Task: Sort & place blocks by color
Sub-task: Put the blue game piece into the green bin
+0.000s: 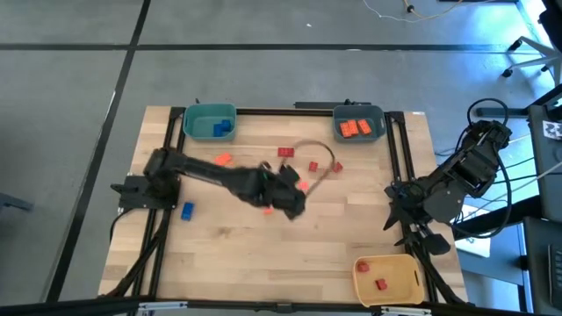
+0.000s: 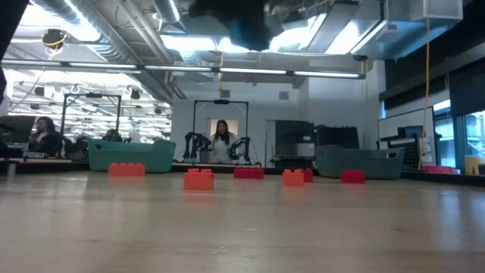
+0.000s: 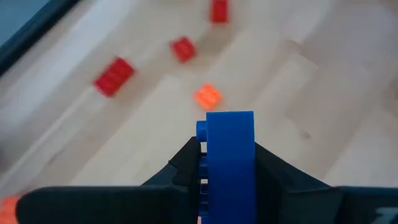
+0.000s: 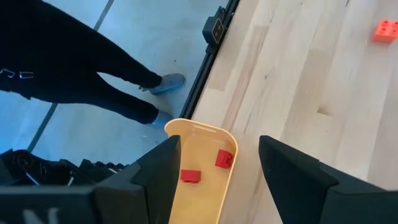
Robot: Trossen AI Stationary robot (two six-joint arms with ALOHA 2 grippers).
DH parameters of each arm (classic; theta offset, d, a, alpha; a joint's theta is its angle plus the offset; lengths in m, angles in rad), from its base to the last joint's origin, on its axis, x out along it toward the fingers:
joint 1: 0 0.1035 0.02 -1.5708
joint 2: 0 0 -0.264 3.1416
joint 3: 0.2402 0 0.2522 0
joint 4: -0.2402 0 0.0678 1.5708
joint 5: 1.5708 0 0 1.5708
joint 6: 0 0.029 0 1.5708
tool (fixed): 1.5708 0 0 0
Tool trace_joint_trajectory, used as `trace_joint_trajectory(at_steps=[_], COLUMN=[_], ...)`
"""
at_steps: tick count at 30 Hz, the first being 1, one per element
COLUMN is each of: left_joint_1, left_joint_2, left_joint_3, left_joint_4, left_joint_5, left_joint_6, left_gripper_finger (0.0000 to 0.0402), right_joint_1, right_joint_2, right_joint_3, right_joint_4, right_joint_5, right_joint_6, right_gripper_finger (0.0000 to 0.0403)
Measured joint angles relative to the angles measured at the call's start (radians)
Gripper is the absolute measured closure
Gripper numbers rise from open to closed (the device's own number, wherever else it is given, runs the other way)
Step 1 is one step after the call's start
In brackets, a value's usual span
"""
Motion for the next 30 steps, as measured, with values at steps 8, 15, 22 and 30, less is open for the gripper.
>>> trace_joint_trajectory(at_steps=[8,15,22,30], left_joint_1=[0.174,0.383,0.603,0.823], left_joint_2=[-0.107,-0.146,-0.156,-0.156], left_joint_3=[-0.001,0.001,0.0,0.0], left_joint_4=[-0.275,-0.368,-0.367,-0.374], left_joint_5=[-0.029,-0.021,0.042,0.142], left_joint_6=[-0.144,-0.052,0.132,0.285], left_gripper_finger=[0.0322,0.0322,0.0322,0.0322], right_joint_1=[0.0,0.0,0.0,0.0], right_joint_2=[0.0,0.0,0.0,0.0], right_joint_3=[0.0,0.0,0.0,0.0], right_joint_4=[0.011,0.028,0.036,0.036], right_joint_5=[0.001,0.022,0.042,0.062], right_joint_6=[-0.015,-0.013,0.009,0.069], right_gripper_finger=[0.0185,0.0185,0.0185,0.0185])
